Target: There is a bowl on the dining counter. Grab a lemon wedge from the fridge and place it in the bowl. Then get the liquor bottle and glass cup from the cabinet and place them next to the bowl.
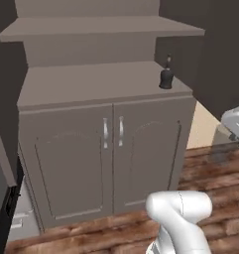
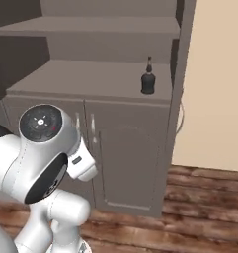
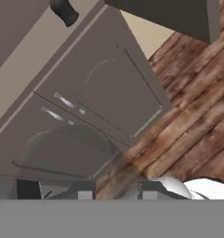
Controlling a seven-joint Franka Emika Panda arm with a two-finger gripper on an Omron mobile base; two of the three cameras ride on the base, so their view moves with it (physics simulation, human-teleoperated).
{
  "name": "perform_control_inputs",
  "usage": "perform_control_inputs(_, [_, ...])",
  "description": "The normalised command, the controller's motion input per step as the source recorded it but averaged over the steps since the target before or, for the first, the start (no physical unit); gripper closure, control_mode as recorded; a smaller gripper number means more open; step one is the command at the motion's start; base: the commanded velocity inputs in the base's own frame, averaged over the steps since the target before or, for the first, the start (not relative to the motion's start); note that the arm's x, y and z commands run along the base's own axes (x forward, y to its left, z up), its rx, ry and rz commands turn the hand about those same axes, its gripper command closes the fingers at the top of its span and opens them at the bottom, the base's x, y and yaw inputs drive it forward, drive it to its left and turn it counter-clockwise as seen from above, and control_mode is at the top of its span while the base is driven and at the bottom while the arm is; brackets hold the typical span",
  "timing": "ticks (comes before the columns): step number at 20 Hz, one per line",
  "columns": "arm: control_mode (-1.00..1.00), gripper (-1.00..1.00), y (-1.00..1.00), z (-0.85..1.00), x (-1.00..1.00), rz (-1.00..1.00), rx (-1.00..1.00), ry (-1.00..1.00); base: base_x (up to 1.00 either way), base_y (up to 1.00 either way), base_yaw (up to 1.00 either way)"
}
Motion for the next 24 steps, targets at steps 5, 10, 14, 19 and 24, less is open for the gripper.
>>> perform_control_inputs(5, [1.0, 1.0, 0.0, 0.0, 0.0, 0.0, 0.0, 0.0, -0.69, -0.44, -0.55])
perform_control_inputs(10, [1.0, 1.0, 0.0, 0.0, 0.0, 0.0, 0.0, 0.0, -0.08, -0.58, -0.62])
perform_control_inputs(14, [1.0, 1.0, 0.0, 0.0, 0.0, 0.0, 0.0, 0.0, 0.01, -0.6, -0.65])
perform_control_inputs(19, [1.0, 1.0, 0.0, 0.0, 0.0, 0.0, 0.0, 0.0, 0.2, -0.55, -0.69])
perform_control_inputs(24, [1.0, 1.0, 0.0, 0.0, 0.0, 0.0, 0.0, 0.0, 0.4, -0.47, -0.7])
